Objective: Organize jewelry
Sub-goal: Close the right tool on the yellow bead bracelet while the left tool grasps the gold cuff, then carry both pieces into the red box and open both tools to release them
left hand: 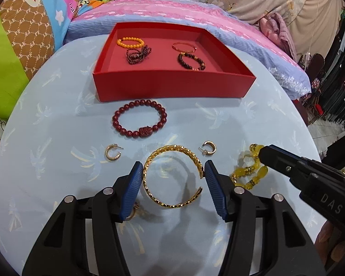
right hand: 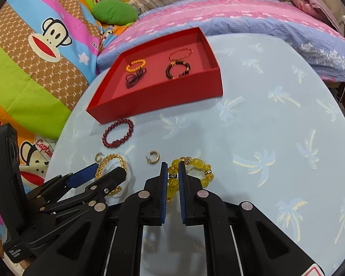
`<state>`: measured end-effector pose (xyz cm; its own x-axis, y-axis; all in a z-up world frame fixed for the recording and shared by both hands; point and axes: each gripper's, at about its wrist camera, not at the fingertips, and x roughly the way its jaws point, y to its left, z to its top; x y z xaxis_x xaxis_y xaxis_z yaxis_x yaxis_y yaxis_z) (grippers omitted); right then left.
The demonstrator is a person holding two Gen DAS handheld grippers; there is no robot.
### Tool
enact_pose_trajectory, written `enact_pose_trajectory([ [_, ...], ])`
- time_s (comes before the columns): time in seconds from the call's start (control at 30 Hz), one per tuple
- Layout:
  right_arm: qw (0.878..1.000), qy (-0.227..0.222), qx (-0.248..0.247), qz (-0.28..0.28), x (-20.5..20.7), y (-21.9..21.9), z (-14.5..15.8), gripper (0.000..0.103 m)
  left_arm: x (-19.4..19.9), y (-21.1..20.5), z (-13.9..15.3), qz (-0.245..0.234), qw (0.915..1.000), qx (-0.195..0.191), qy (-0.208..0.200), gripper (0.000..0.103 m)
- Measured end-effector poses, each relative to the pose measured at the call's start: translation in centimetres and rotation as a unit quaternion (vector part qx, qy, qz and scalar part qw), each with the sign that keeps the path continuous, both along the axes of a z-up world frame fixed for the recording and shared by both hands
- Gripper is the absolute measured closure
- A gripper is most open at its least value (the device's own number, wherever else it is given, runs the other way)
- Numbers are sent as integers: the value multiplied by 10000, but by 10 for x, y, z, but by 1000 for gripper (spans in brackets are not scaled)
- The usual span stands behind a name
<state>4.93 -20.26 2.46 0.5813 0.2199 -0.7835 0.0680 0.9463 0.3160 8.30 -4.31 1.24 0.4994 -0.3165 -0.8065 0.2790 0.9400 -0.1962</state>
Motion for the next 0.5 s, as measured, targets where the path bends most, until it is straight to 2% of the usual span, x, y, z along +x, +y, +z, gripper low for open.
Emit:
enact_pose_trajectory([
  [0.3,9991,-397,115,-25,8,-9,39,94,8,14,33,82,9996,-220,-176,50],
  [0.5,9969,-784,10,58,39,-12,72,94,35,18,56,125,9989,-267,-370,50],
])
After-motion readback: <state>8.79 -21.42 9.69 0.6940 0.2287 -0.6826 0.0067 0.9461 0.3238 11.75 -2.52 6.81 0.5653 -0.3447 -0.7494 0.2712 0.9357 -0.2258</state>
